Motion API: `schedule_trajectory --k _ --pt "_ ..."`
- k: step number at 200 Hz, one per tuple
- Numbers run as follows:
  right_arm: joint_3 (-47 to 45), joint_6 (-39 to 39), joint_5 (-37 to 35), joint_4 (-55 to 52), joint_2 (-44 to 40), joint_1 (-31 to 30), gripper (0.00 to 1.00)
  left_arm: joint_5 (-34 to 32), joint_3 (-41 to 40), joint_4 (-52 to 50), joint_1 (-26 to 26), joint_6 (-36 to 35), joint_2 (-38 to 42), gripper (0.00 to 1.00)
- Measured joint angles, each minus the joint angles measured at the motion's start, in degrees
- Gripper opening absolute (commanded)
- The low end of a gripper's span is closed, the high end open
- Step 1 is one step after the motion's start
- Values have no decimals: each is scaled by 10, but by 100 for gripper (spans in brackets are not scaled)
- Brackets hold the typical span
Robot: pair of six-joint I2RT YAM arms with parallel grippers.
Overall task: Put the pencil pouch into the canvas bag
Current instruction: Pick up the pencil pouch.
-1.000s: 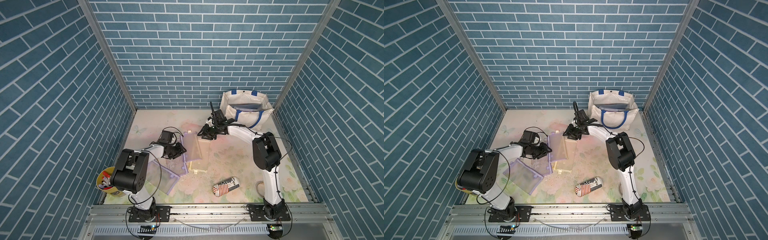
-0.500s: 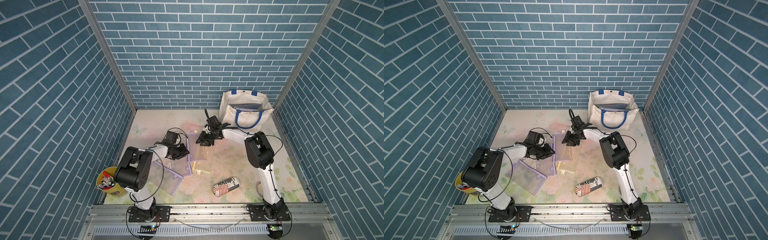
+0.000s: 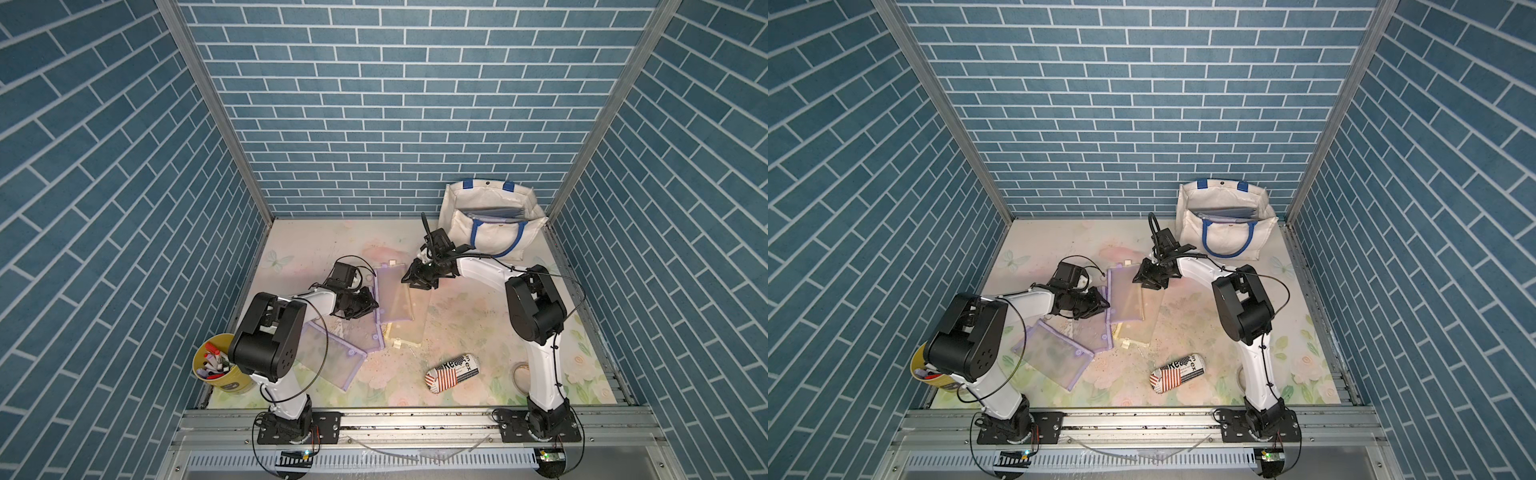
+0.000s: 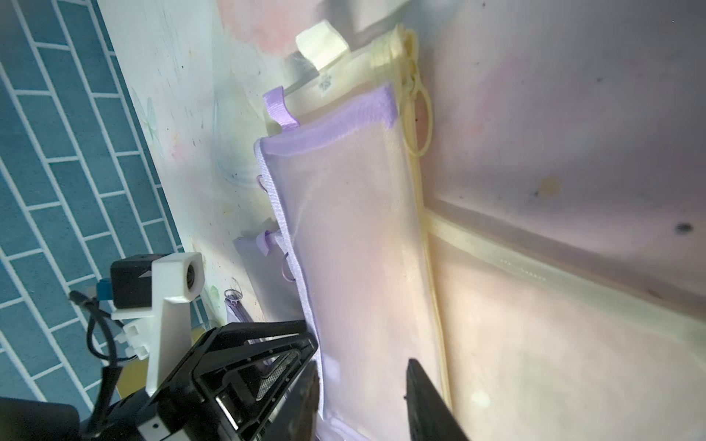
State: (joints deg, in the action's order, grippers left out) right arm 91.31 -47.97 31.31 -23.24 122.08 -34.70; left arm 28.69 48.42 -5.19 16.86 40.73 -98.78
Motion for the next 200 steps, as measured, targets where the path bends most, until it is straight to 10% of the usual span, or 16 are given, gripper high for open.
schedule_trajectory --k 200 --pt "0 -2 11 31 42 0 46 1 2 4 5 0 -3 26"
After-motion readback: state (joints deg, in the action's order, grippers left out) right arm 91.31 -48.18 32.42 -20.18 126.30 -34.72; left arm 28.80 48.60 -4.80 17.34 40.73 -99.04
